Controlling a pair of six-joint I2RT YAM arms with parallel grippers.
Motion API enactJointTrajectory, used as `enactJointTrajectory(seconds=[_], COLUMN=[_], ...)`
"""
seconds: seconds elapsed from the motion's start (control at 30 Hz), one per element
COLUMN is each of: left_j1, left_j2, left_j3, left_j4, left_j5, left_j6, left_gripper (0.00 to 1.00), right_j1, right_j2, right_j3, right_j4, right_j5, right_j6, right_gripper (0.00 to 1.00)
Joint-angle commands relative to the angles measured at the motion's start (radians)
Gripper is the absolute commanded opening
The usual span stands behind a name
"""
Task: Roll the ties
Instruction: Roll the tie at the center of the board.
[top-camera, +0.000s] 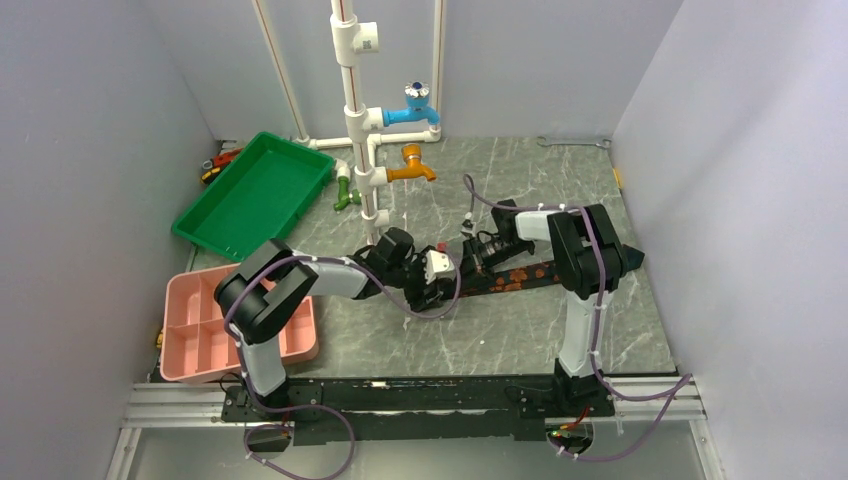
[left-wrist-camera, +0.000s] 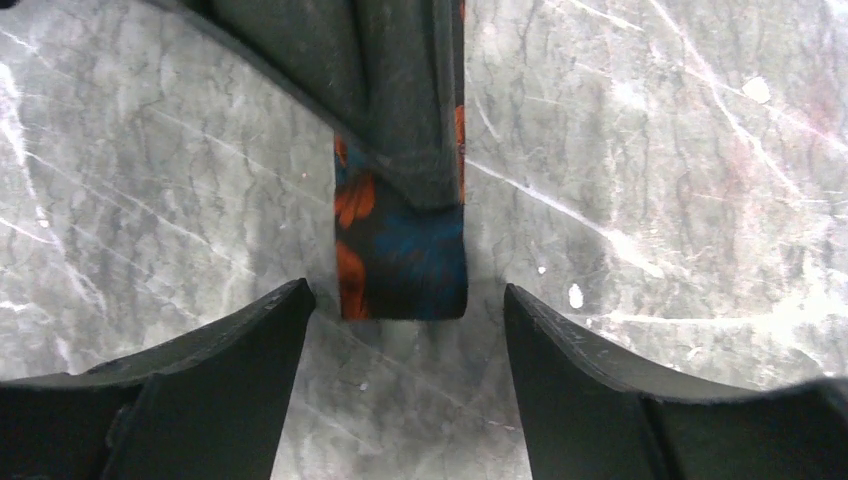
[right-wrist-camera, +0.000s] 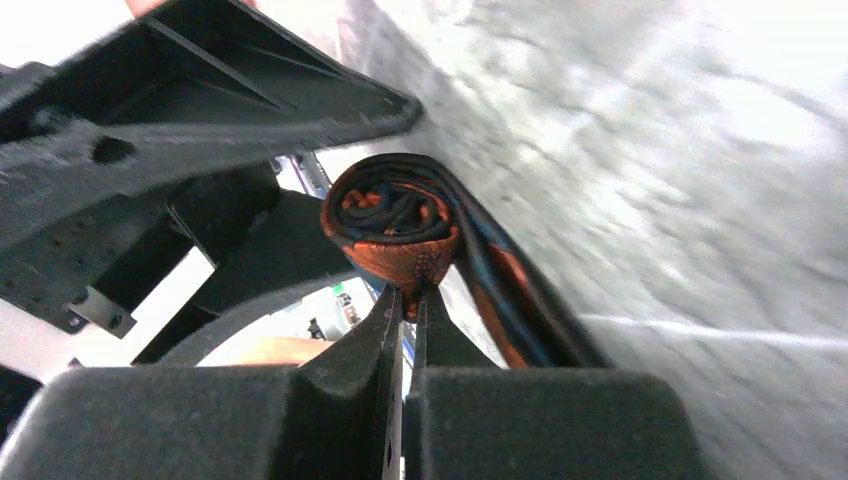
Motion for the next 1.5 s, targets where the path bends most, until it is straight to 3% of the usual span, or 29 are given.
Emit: enactJointTrajectory(seconds=[0.0,0.17,0.43,0.63,0.8,1.0,1.2,1.47], left_j1=[0.021,0.019,-0.018,-0.032,-0.012,0.006,0.007,0.009], left_j2=[0.025,0.067,0.146,0.181,0.148,0.127,0.140,0.139], left_j3=[-0.053,-0.027,0.014,0.082,0.029,0.022,0.061,0.060], left_j4=[0.038,0.147,0.265,0.034,-0.121,-0.195,-0.233,-0.251], left_j5=[0.006,0.052,0.104,0.040,-0.002,-0.009,-0.021,-0.040], left_j6=[0.005,-0.010,0.037,0.067,0.145,0.208,0.189,0.195], left_gripper=[0.79,0.83,0.75,0.50,0.30,0.19,0.20,0.21], right_j1=[-0.028,-0.042,-0.054,-0.061,-0.119,-0.221,-0.208,-0.240], right_j2=[0.070,0.093,0.128,0.053,-0.091,-0.093,-0.077,-0.028], right_j3=[-0.008,0.013,0.048,0.039,0.062,0.121,0.125,0.069], right_j4=[-0.016,-0.023,-0.048,-0.034,-0.136,-0.312,-0.272,-0.286], right_j5=[0.179,0.186,0.182,0.072,0.020,0.067,0.099,0.297], right_j6=[-0.094,-0.101,-0.101,-0.123,-0.197,-0.323,-0.281,-0.323], right_gripper=[0.00,0.00,0.00,0.00,0.26,0.34,0.35,0.30])
